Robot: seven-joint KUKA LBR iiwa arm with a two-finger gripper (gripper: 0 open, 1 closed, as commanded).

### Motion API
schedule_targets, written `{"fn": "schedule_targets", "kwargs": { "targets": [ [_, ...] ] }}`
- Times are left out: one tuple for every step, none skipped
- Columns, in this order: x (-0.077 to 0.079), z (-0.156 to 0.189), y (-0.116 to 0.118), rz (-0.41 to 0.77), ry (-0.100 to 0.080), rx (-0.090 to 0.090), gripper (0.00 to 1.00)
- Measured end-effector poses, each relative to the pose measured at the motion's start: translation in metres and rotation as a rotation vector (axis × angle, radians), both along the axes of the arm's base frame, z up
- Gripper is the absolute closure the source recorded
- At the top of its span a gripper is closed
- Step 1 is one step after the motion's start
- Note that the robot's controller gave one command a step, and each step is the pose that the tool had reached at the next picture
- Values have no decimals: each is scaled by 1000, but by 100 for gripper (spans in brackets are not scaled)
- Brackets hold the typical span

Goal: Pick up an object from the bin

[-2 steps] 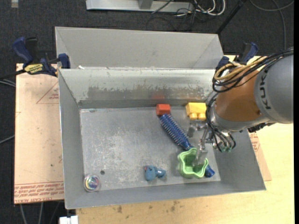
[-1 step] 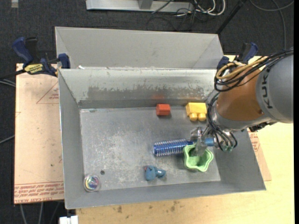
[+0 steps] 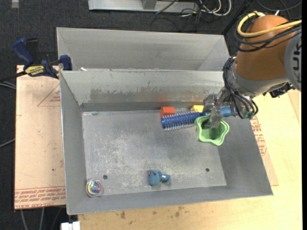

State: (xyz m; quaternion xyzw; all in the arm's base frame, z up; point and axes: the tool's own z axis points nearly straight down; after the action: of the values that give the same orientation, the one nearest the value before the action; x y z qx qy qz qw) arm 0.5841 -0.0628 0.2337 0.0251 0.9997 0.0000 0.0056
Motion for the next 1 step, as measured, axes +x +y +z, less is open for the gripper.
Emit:
{"fn": "schedule_targets", "kwargs": {
  "targets": [
    [-2, -4, 0, -1, 9, 1, 0]
  ]
}}
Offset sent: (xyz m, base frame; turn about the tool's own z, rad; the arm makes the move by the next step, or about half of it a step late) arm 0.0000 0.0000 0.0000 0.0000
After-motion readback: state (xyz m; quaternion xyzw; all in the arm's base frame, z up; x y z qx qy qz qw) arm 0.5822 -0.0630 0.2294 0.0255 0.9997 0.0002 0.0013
